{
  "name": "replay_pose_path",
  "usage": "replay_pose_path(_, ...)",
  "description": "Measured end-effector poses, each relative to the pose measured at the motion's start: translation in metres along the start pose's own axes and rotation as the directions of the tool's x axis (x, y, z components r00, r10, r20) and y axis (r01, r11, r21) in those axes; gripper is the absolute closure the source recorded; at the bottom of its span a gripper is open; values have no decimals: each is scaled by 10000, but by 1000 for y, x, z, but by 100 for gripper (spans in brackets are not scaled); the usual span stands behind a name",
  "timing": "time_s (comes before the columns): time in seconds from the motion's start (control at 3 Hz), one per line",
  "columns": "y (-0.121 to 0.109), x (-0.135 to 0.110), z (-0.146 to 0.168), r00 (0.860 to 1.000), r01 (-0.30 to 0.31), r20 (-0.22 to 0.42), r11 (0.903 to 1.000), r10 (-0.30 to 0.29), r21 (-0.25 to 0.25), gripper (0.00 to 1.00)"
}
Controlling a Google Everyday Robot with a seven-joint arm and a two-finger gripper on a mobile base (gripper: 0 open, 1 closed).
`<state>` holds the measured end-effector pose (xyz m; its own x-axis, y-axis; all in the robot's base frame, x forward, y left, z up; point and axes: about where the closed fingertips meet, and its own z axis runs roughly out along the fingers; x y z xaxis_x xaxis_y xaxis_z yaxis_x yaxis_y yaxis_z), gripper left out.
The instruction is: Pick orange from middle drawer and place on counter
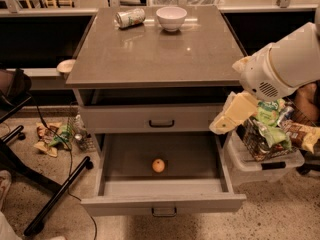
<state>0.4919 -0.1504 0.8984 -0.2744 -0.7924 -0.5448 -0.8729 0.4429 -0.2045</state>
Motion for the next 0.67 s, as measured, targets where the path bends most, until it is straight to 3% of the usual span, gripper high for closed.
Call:
replay_pose_path(0.33, 9, 4, 28, 9997, -183, 139, 9996, 186, -229, 0)
replay_pose_path(0.67, 32, 8, 84, 9961, -488, 702, 9958, 542, -775, 0)
